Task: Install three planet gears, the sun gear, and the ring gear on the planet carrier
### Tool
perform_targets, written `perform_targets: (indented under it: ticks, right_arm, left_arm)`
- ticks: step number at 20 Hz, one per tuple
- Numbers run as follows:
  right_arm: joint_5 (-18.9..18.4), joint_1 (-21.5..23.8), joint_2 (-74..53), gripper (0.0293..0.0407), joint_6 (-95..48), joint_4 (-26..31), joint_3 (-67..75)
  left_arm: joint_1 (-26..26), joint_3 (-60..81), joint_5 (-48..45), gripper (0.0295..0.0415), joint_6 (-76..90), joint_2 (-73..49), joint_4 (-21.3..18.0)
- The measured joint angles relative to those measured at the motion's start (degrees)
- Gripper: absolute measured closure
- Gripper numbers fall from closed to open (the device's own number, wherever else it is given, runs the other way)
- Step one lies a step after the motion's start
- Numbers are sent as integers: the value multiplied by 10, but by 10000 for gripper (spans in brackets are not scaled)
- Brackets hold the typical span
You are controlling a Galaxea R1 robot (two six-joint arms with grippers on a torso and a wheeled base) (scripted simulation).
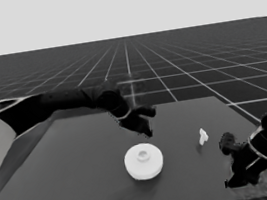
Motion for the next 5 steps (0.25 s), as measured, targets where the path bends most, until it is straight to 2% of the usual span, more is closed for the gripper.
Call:
perform_targets:
  ticks: [1,2,3,5]
  right_arm:
    - [-69,149,81,308,63,153,-174]
    - [-122,179,151,311,89,176,-317]
    - [-154,185,200,313,95,176,-417]
    - [-184,186,254,315,91,170,-529]
  left_arm:
    - [-15,188,-128,298,278,-232,52]
    - [-25,297,-202,310,464,-392,84]
    - [-30,362,-246,318,574,-482,102]
    - [-36,424,-288,324,676,-563,119]
